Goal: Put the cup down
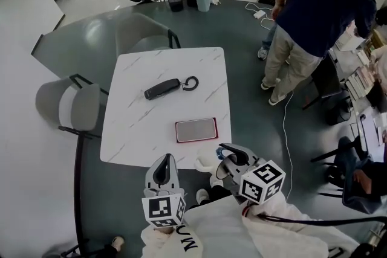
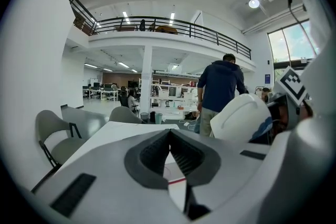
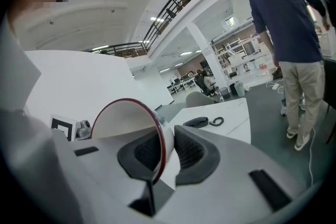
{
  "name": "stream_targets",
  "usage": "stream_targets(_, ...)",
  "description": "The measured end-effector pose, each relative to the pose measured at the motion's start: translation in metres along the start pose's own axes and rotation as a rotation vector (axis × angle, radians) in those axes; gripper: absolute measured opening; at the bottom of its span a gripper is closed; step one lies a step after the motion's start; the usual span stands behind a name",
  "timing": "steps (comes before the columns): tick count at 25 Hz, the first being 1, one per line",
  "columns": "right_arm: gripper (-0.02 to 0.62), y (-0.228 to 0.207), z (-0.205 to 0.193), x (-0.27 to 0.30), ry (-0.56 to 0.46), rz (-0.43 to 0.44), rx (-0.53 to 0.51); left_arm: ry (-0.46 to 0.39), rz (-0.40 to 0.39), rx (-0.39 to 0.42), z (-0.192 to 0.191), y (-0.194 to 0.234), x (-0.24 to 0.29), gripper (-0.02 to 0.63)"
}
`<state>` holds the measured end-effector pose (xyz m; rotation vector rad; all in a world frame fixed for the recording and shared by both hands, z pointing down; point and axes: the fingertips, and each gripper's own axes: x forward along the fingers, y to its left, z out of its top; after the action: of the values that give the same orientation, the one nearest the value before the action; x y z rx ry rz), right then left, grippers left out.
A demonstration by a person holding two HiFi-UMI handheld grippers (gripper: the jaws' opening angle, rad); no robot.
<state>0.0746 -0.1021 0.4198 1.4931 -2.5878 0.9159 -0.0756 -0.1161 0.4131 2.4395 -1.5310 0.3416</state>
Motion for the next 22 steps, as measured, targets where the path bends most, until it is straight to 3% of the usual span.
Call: stream_targets(22, 0.044, -0.035, 0.004, 0.064, 0.103, -0.007, -0.058, 0.056, 0.069, -0.024, -0.017, 0.036, 0.049, 0.011)
